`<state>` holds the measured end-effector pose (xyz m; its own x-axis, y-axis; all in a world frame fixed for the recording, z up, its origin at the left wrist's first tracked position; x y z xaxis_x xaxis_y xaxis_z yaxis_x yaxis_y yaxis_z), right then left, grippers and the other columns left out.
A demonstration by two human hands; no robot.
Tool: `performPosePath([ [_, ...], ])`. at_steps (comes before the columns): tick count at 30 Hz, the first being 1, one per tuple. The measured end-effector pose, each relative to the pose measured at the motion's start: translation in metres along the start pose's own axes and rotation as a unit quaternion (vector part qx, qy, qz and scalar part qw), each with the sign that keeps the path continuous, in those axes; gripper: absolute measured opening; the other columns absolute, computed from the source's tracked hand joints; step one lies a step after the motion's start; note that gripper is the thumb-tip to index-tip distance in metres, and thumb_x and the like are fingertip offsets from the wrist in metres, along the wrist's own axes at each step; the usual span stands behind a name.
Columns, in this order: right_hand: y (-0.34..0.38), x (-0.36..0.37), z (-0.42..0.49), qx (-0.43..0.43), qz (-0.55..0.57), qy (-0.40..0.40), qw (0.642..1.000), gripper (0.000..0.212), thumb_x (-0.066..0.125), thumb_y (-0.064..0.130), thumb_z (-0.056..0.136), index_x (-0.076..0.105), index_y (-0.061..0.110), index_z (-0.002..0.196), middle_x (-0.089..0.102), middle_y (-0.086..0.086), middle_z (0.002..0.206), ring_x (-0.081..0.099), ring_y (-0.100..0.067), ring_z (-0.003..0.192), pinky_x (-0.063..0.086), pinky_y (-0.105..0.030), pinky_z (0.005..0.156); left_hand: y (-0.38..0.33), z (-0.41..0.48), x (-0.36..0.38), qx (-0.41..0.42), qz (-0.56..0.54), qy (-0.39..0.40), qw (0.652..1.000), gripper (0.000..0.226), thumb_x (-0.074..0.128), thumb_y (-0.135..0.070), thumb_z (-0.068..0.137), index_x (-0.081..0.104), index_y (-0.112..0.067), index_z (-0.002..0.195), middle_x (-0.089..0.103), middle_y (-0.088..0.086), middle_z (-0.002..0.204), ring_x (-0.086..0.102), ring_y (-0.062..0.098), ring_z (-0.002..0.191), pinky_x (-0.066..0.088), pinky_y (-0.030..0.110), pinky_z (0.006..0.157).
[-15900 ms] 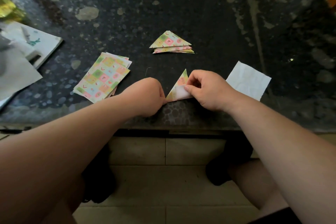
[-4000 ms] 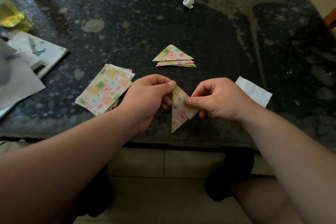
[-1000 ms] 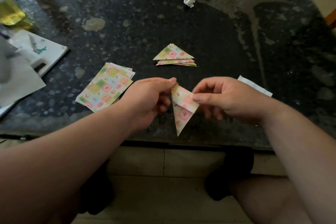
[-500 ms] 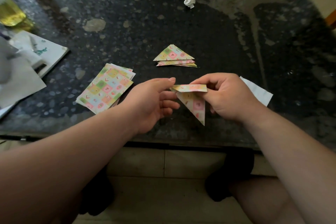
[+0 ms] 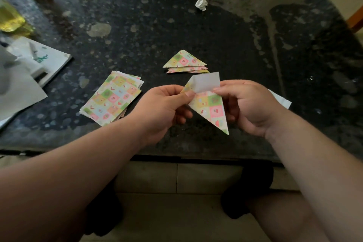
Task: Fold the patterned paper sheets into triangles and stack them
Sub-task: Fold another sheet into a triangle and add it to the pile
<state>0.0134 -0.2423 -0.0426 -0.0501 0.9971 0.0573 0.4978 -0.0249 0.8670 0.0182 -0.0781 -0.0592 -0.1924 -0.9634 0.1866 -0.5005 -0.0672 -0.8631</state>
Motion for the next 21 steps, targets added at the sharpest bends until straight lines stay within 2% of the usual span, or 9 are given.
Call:
performPosePath([
  [2, 0.003, -0.004, 0.002, -0.023, -0.027, -0.018, 0.999, 0.016, 0.062, 0.008, 0.097, 0.071, 0.010, 0.110, 0.078, -0.014, 0.091, 0.070, -0.022, 0.072, 0.045, -0.029, 0.053, 0.001, 0.002, -0.006, -0.007, -0.023, -0.032, 0.999, 0.010, 0.066, -0.013, 0.097, 0.073, -0.007, 0.092, 0.071, 0.007, 0.079, 0.059, 0.012, 0.058, 0.044, 0.024, 0.052],
  [5, 0.008, -0.014, 0.003, -0.079, -0.096, -0.063, 0.990, 0.031, 0.079, 0.012, 0.085, 0.061, 0.020, 0.108, 0.077, -0.002, 0.084, 0.073, -0.022, 0.080, 0.054, -0.040, 0.067, 0.006, 0.003, -0.016, -0.030, -0.057, -0.077, 0.995, 0.015, 0.070, -0.015, 0.095, 0.073, -0.004, 0.104, 0.072, 0.009, 0.086, 0.060, 0.013, 0.058, 0.046, 0.025, 0.051],
  [8, 0.017, -0.010, 0.001, -0.163, -0.211, -0.068, 0.961, 0.029, 0.083, 0.029, 0.077, 0.061, 0.029, 0.095, 0.071, 0.003, 0.082, 0.066, -0.014, 0.075, 0.052, -0.036, 0.064, 0.011, 0.003, -0.020, -0.052, -0.079, -0.101, 0.990, 0.022, 0.071, -0.016, 0.094, 0.072, -0.002, 0.110, 0.071, 0.011, 0.087, 0.060, 0.013, 0.057, 0.047, 0.024, 0.049],
  [11, 0.022, -0.005, -0.001, -0.210, -0.303, -0.072, 0.927, 0.030, 0.087, 0.025, 0.082, 0.064, 0.031, 0.100, 0.071, 0.007, 0.089, 0.067, -0.010, 0.080, 0.052, -0.024, 0.072, 0.013, 0.002, -0.012, -0.077, -0.102, -0.082, 0.988, 0.013, 0.067, -0.016, 0.094, 0.070, -0.005, 0.100, 0.068, 0.007, 0.075, 0.059, 0.012, 0.053, 0.045, 0.023, 0.050],
  [13, 0.023, -0.001, -0.004, -0.216, -0.318, -0.066, 0.921, 0.043, 0.087, 0.024, 0.081, 0.060, 0.035, 0.112, 0.073, 0.012, 0.093, 0.067, -0.003, 0.085, 0.047, -0.013, 0.073, 0.014, 0.002, -0.008, -0.097, -0.127, -0.062, 0.985, 0.010, 0.061, -0.015, 0.095, 0.067, -0.008, 0.093, 0.065, 0.005, 0.068, 0.059, 0.013, 0.052, 0.043, 0.025, 0.052],
  [14, 0.022, 0.000, -0.004, -0.212, -0.313, -0.060, 0.924, 0.049, 0.087, 0.023, 0.081, 0.057, 0.036, 0.117, 0.074, 0.015, 0.094, 0.067, 0.000, 0.086, 0.046, -0.012, 0.073, 0.014, 0.001, -0.007, -0.103, -0.137, -0.056, 0.984, 0.011, 0.058, -0.015, 0.095, 0.065, -0.009, 0.090, 0.064, 0.004, 0.066, 0.060, 0.013, 0.053, 0.043, 0.026, 0.054],
  [16, 0.021, 0.002, -0.004, -0.210, -0.296, -0.054, 0.930, 0.052, 0.088, 0.023, 0.080, 0.056, 0.036, 0.119, 0.075, 0.019, 0.095, 0.068, 0.001, 0.085, 0.047, -0.017, 0.076, 0.013, 0.000, -0.008, -0.105, -0.148, -0.050, 0.982, 0.014, 0.054, -0.015, 0.095, 0.065, -0.009, 0.088, 0.065, 0.004, 0.066, 0.060, 0.014, 0.053, 0.043, 0.026, 0.055],
  [19, 0.024, 0.000, -0.004, -0.220, -0.293, -0.066, 0.928, 0.046, 0.091, 0.025, 0.077, 0.063, 0.034, 0.112, 0.073, 0.014, 0.095, 0.070, -0.005, 0.090, 0.054, -0.025, 0.075, 0.011, -0.002, -0.009, -0.102, -0.164, -0.045, 0.980, 0.015, 0.053, -0.014, 0.094, 0.065, -0.008, 0.089, 0.068, 0.006, 0.068, 0.061, 0.014, 0.055, 0.046, 0.025, 0.053],
  [21, 0.026, -0.001, -0.004, -0.220, -0.289, -0.066, 0.930, 0.046, 0.092, 0.024, 0.075, 0.063, 0.034, 0.110, 0.072, 0.012, 0.096, 0.070, -0.006, 0.092, 0.055, -0.026, 0.075, 0.010, -0.001, -0.007, -0.097, -0.168, -0.040, 0.980, 0.015, 0.053, -0.013, 0.095, 0.065, -0.007, 0.088, 0.068, 0.007, 0.069, 0.062, 0.015, 0.055, 0.049, 0.024, 0.052],
])
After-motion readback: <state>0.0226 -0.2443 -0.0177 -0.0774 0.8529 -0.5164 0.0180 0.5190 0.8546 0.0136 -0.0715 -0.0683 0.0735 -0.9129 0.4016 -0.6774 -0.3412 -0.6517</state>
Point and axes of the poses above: each hand's wrist, its own z-axis towards the middle knuckle, its own x-axis out of the palm, y = z × x, the point moved 9 cm from there along z, towards the middle knuckle
